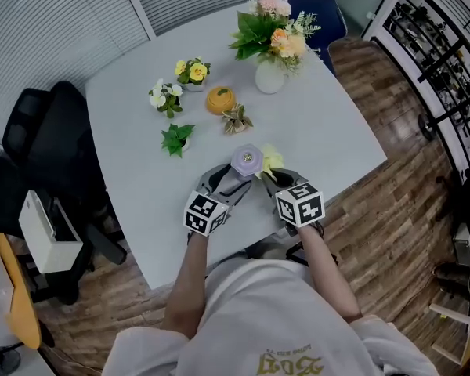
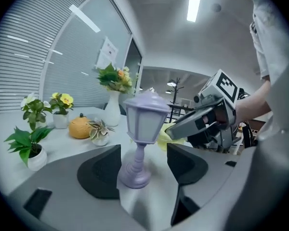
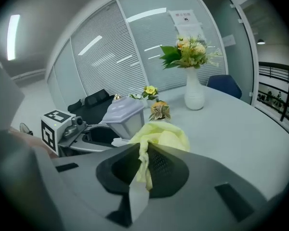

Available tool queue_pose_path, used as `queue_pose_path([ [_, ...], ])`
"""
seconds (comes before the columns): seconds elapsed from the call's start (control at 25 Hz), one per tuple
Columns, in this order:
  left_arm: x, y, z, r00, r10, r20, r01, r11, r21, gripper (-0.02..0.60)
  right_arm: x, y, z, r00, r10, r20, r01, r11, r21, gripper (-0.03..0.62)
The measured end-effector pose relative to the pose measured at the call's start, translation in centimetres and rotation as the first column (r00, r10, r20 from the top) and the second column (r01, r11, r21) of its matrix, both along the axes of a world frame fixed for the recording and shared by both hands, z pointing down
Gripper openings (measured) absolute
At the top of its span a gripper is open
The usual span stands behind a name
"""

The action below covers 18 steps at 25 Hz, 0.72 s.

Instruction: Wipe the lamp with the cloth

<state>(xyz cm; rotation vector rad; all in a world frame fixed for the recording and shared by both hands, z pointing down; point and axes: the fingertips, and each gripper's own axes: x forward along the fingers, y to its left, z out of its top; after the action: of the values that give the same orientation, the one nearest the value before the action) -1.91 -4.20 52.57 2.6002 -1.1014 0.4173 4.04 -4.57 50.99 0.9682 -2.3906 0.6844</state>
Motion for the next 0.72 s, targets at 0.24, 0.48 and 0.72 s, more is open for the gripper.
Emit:
queue_pose_path([
  [0.24,-1.4,0.0,-3.3,0.995,-0.097,-0.026,0.098,0.993,0.059,0.251,0.8,0.6,-2.1,0.998,0.057,0.024,-0.058,0.994,0.091,0.043],
  [0.48,-2.6,0.5,-6.8,0.984,-0.172,-0.054,0.178,0.975,0.134,0.141,1.8,1.2,-4.9,0.992,0.119,0.042,-0.125,0.971,0.203,0.043],
  [0.72,-4.5,1.1,-9.6,0.963,-0.256,-0.085,0.268,0.942,0.201,0.041,2.5,1.8,-8.6,0.983,0.154,0.1,-0.178,0.935,0.308,0.043],
])
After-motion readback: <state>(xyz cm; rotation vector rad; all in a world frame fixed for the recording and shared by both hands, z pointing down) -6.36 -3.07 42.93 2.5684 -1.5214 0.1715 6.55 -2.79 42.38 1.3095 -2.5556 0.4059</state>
